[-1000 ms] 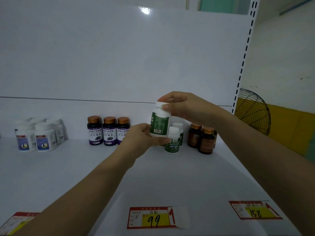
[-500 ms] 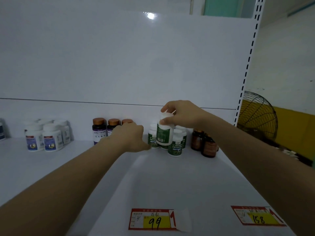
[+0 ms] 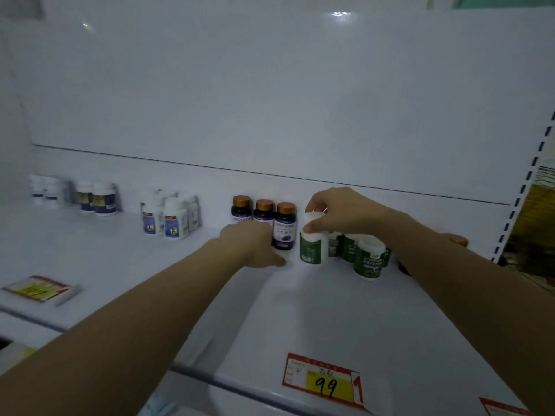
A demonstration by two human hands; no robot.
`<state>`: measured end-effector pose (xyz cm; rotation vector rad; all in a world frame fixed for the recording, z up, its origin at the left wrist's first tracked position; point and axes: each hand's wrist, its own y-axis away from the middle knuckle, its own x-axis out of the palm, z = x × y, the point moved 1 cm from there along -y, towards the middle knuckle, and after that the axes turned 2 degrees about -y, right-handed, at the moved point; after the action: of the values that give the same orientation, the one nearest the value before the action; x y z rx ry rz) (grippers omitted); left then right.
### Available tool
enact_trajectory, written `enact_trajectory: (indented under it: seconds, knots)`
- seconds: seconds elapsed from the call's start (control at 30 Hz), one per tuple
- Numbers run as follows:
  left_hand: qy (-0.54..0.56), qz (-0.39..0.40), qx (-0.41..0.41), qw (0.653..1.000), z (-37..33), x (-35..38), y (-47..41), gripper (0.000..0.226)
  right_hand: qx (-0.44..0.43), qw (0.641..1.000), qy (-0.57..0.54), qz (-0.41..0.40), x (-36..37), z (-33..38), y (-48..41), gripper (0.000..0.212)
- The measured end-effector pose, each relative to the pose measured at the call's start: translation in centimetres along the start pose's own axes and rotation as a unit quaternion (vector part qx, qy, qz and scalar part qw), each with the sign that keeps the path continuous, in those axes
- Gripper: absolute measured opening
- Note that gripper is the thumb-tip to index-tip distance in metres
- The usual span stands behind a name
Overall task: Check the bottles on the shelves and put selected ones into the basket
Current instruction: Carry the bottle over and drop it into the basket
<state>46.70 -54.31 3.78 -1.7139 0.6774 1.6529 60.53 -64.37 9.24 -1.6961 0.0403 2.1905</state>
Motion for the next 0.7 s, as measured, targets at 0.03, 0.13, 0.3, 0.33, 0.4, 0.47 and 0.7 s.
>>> enact_trajectory:
  seconds: [0.03, 0.13, 0.3, 0.33, 0.4, 0.47, 0.7]
  knots:
    - [0.003, -0.005, -0.010, 1.000, 0.9, -0.3, 0.4, 0.058, -0.013, 1.000, -0.004, 0.000, 0.2, 1.0, -0.6, 0.041]
    - [-0.002, -0.006, -0.044, 0.999, 4.2, -1.4, 2.1, 0.054, -0.051, 0.998, -0.025, 0.000, 1.1, 4.6, -2.6, 0.038]
    - [0.006, -0.014, -0.117, 0.993, 12.9, -2.6, 7.5, 0.062, -0.119, 0.991, -0.060, 0.017, 3.6, 13.3, -6.0, 0.042]
    - [0.005, -0.017, -0.134, 0.991, 15.0, -2.8, 9.0, 0.060, -0.131, 0.988, -0.077, 0.022, 4.3, 15.4, -6.8, 0.041]
    - [-0.007, -0.026, -0.183, 0.983, 19.4, -3.3, 12.1, 0.063, -0.158, 0.982, -0.096, 0.031, 5.8, 20.1, -8.2, 0.040]
    - [-0.013, -0.029, -0.237, 0.971, 23.8, -3.9, 15.5, 0.065, -0.192, 0.975, -0.108, 0.039, 7.4, 25.4, -9.5, 0.040]
    - [-0.027, 0.000, -0.381, 0.924, 38.1, -3.3, 26.0, 0.058, -0.306, 0.931, -0.173, 0.095, 14.4, 44.0, -11.8, 0.040]
